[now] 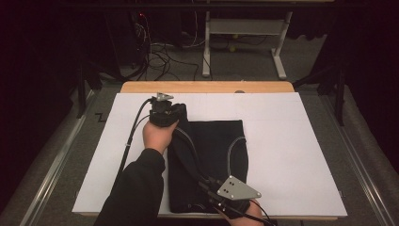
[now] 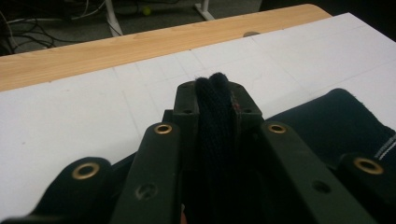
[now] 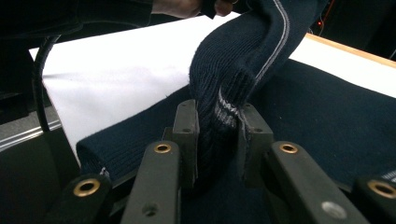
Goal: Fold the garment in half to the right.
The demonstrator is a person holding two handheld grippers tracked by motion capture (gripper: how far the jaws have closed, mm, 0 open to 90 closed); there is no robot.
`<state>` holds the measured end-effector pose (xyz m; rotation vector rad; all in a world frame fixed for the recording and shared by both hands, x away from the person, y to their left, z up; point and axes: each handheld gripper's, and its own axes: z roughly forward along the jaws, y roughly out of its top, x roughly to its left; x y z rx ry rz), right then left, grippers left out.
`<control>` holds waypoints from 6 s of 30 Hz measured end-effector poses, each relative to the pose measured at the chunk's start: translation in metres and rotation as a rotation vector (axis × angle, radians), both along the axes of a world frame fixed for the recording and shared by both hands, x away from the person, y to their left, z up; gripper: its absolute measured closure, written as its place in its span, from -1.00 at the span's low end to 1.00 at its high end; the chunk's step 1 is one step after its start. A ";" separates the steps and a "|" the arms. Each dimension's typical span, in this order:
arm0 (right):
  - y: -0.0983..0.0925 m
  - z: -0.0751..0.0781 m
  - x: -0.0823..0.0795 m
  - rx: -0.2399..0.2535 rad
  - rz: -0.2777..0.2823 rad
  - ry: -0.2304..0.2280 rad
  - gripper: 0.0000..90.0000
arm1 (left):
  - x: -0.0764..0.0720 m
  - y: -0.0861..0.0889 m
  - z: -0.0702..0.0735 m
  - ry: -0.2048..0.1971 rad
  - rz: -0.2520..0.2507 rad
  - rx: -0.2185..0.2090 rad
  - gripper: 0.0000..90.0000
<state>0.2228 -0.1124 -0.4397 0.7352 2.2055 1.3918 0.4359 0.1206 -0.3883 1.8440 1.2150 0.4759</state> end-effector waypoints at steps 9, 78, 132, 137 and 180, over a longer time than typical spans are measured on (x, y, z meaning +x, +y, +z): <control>-0.015 -0.004 -0.003 -0.002 -0.010 0.024 0.61 | 0.008 -0.032 -0.001 0.014 -0.039 -0.014 0.62; -0.071 -0.008 -0.014 0.005 -0.129 0.068 0.92 | -0.007 -0.093 -0.010 -0.011 -0.216 -0.017 -0.38; -0.100 -0.020 0.104 -0.182 -0.447 0.193 0.98 | -0.145 0.119 -0.083 -0.075 -0.133 -0.094 -1.00; -0.139 -0.022 0.083 -0.086 -0.465 0.129 0.94 | -0.142 0.124 -0.087 -0.064 -0.123 -0.101 -1.00; -0.192 -0.020 0.040 0.167 -0.367 -0.018 -1.00 | -0.146 0.124 -0.079 -0.119 -0.150 -0.094 -1.00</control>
